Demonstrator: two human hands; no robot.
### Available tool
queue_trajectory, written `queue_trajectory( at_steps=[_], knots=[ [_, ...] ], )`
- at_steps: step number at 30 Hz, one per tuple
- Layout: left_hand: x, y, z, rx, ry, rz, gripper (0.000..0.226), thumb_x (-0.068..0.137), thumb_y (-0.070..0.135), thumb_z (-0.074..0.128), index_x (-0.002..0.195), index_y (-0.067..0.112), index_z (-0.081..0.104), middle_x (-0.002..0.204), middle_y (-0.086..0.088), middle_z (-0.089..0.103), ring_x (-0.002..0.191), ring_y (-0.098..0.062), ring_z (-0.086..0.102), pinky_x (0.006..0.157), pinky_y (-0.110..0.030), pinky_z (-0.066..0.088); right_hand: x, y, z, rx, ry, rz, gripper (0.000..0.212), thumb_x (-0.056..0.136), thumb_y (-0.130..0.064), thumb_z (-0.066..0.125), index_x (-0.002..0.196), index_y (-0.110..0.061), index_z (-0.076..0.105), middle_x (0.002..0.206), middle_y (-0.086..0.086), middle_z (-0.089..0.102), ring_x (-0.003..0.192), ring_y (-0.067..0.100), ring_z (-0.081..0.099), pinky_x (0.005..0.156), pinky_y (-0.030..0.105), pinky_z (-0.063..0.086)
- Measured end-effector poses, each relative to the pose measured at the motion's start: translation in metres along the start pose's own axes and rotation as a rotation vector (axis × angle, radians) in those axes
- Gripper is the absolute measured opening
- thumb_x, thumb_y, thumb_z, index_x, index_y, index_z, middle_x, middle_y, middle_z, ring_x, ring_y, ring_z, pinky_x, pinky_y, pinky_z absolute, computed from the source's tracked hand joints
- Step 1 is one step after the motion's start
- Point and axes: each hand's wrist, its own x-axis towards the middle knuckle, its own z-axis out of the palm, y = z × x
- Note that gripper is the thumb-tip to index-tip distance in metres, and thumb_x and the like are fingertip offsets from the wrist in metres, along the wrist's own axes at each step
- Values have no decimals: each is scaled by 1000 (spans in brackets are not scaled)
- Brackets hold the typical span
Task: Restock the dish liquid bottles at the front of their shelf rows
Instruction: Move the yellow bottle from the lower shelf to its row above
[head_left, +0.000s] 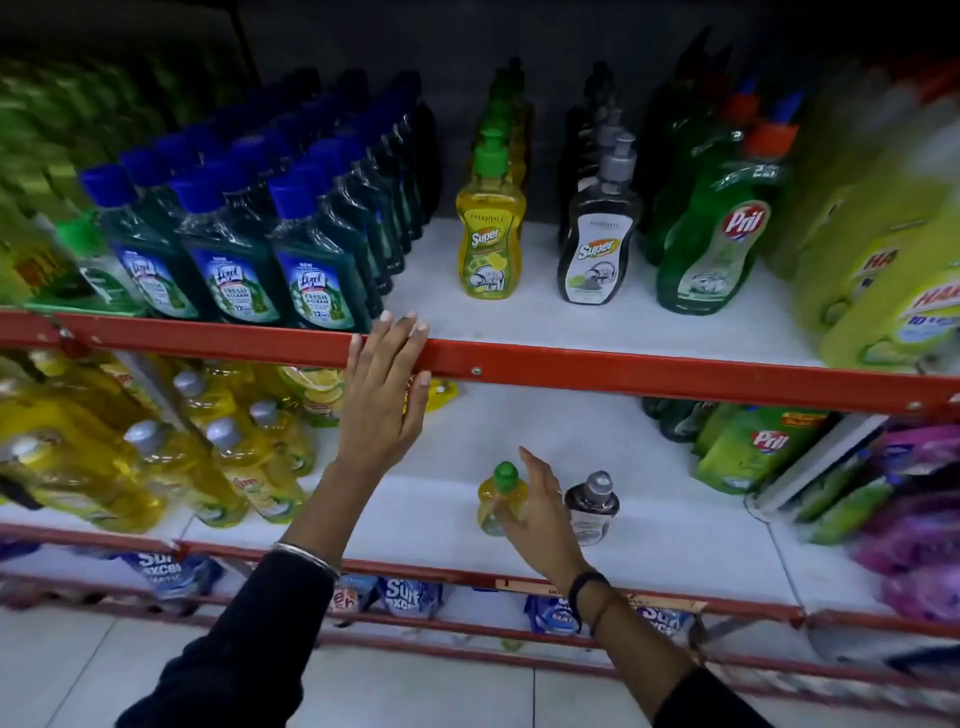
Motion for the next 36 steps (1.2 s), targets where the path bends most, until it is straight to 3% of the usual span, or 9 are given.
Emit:
queue_trajectory(
  at_steps=[3,6,10,13,14,17,20,29,36],
  knots=[
    [0,-9,7,33,45,29,44,100,28,37,142,13,39,147,-8,43,145,-22,24,120,-41,10,10,10,11,-21,-107,102,78,80,-8,64,145,-13,21,141,11,39,133,28,35,102,24,27],
    [-2,-14,20,71,80,51,44,101,31,34,143,16,33,147,-5,36,149,-12,11,120,-41,7,16,20,15,-10,-93,128,64,79,3,60,136,-8,35,133,14,49,125,29,47,96,21,33],
    [0,-21,33,149,169,78,42,102,32,33,142,20,28,144,-4,36,149,-10,7,121,-38,3,20,27,12,81,-75,120,54,77,6,65,125,-7,46,120,13,58,111,29,57,92,23,44],
    [1,-22,39,185,228,85,41,102,32,32,141,20,28,142,-4,38,149,-11,8,122,-36,2,16,27,9,133,-85,141,52,73,5,72,115,-14,49,107,6,61,98,22,58,77,3,43],
    [1,-23,40,194,239,89,41,102,32,32,141,20,28,141,-4,39,149,-11,8,122,-36,2,15,27,7,140,-75,133,51,71,3,74,111,-19,50,106,5,62,96,21,59,74,2,42],
    [2,-24,41,216,255,99,41,102,33,31,141,19,29,140,-4,39,149,-12,9,122,-37,3,12,18,-7,190,-48,78,54,70,2,76,101,-34,51,100,-3,65,93,12,63,77,8,44],
    [3,-22,41,223,255,83,41,102,34,30,141,19,29,139,-5,40,149,-11,9,122,-36,3,8,-3,-31,220,-31,24,48,72,-5,78,102,-34,53,100,-10,66,89,-7,62,78,6,44],
    [4,-19,38,209,237,69,41,102,35,29,139,17,32,138,-6,41,140,-22,24,121,-37,8,-9,-112,-112,417,91,-277,49,63,-30,81,108,-30,61,100,-17,72,94,9,68,84,24,53],
    [4,-17,34,201,216,44,42,102,36,28,140,18,32,136,-5,43,144,-17,21,121,-35,7,19,-187,-152,524,355,-486,46,65,-33,76,107,-29,56,108,-4,66,99,15,66,88,41,54]
  ],
)
